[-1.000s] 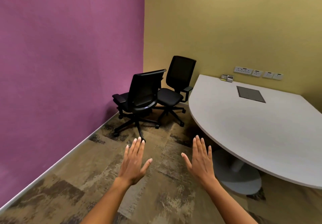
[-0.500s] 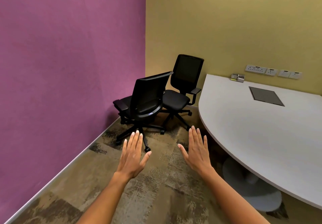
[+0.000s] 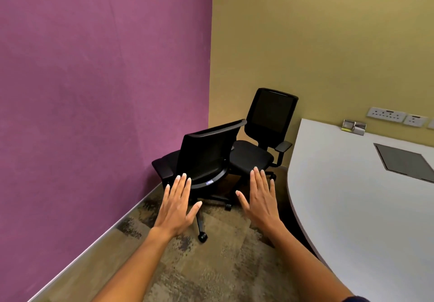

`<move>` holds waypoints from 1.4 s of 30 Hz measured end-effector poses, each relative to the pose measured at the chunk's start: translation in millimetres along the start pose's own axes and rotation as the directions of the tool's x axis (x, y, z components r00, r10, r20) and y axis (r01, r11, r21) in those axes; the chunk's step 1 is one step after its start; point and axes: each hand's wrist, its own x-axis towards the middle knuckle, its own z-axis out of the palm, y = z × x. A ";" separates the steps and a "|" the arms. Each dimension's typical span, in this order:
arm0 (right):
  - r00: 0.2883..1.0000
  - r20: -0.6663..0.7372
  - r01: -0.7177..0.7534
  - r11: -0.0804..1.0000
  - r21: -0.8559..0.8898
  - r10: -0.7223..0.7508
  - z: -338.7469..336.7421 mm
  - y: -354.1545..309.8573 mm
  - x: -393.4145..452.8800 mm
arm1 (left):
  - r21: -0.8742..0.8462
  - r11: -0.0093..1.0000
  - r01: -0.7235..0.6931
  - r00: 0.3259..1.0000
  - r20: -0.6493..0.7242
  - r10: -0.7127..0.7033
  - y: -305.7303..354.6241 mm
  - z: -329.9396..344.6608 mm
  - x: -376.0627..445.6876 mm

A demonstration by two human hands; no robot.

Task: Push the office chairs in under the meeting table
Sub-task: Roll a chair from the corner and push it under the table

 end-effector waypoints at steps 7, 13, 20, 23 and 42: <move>0.999 0.026 0.046 0.999 -0.018 -0.045 37.1 13.0 119.9 | -0.007 1.000 -0.002 1.000 0.007 0.002 -31.5 35.0 119.7; 0.998 0.038 0.040 0.999 -0.021 -0.039 75.2 13.9 229.6 | -0.014 0.999 -0.040 0.999 0.015 0.040 -68.0 66.2 238.6; 1.000 0.029 0.012 1.000 -0.026 -0.011 100.3 12.6 343.0 | -0.036 0.995 -0.091 0.995 0.045 0.093 -97.7 76.9 348.8; 0.998 0.048 0.036 0.998 -0.042 -0.034 113.4 15.8 379.2 | -0.014 0.994 -0.106 0.992 0.064 0.106 -103.7 85.3 381.7; 0.783 0.402 0.493 0.868 0.065 -0.475 177.8 102.5 560.3 | 0.191 0.981 0.011 0.938 0.338 -0.077 -91.2 150.8 496.8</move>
